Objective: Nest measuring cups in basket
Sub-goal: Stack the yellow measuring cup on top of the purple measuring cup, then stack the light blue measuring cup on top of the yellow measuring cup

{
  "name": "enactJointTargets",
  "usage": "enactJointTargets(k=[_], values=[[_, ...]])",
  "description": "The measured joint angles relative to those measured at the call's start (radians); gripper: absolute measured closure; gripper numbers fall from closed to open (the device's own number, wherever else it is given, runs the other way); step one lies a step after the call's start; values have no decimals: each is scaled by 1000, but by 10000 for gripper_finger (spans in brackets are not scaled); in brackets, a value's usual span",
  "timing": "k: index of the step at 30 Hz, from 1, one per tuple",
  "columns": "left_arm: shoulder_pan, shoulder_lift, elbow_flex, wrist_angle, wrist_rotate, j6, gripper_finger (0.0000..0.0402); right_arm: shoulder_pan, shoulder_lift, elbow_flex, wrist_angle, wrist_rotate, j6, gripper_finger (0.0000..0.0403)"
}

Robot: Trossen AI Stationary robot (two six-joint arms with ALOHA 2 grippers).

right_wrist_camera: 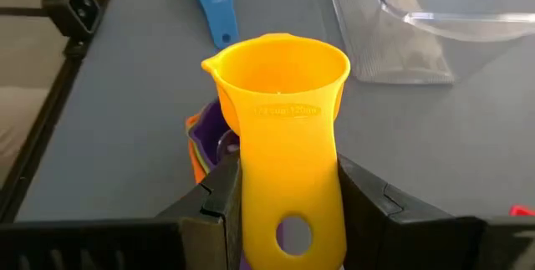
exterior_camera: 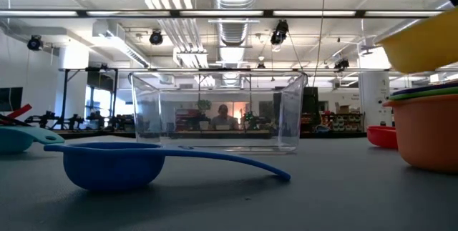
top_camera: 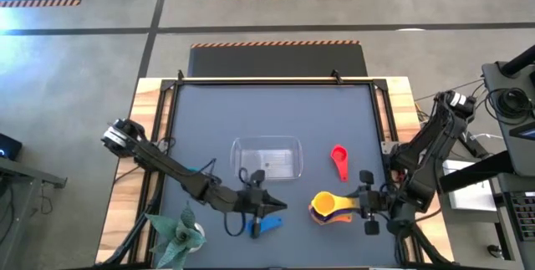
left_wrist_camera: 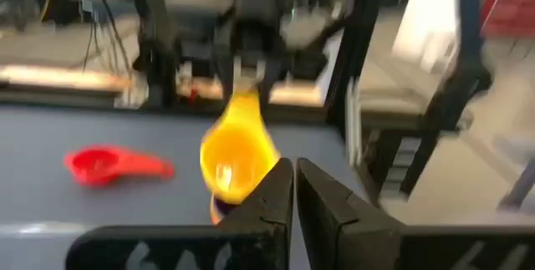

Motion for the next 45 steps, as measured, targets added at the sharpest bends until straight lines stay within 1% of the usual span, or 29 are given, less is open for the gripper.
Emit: enactJointTargets(k=[3,7,10,12,14,20,23,25,28,31,35,37,41,45], values=[[0,-28,-72,96,1,33,402,1,33,-23,23,0,35,283],[2,-55,-100,129,-18,46,402,1,75,-50,83,-4,37,276],[2,-53,-105,100,-37,30,402,1,95,-61,112,-15,39,273],[1,-52,-103,99,-31,-36,402,1,100,-62,117,-16,45,272],[-4,-55,-95,107,-27,-66,401,1,100,-62,117,-16,64,269],[-6,-63,-91,97,-23,-59,401,0,101,-62,117,-58,95,244],[-5,-81,-91,54,-24,-60,401,0,101,-62,117,-86,94,226],[-6,-106,-91,-10,-23,-82,401,1,101,-62,116,-89,93,214],[-6,-175,-91,-158,-23,-140,401,1,101,-60,111,-90,76,201],[-7,-257,-90,-373,-23,-195,401,0,100,-40,93,-110,12,194],[-9,-378,-90,-652,-26,-364,401,0,86,4,22,-113,-27,193],[-9,-419,-90,-791,-32,-443,401,0,75,29,-14,-86,-38,195],[-8,-482,-90,-1058,-32,-620,401,0,47,62,-32,30,-87,200],[-8,-496,-90,-1284,-19,-804,401,0,24,74,-30,91,-140,202]])
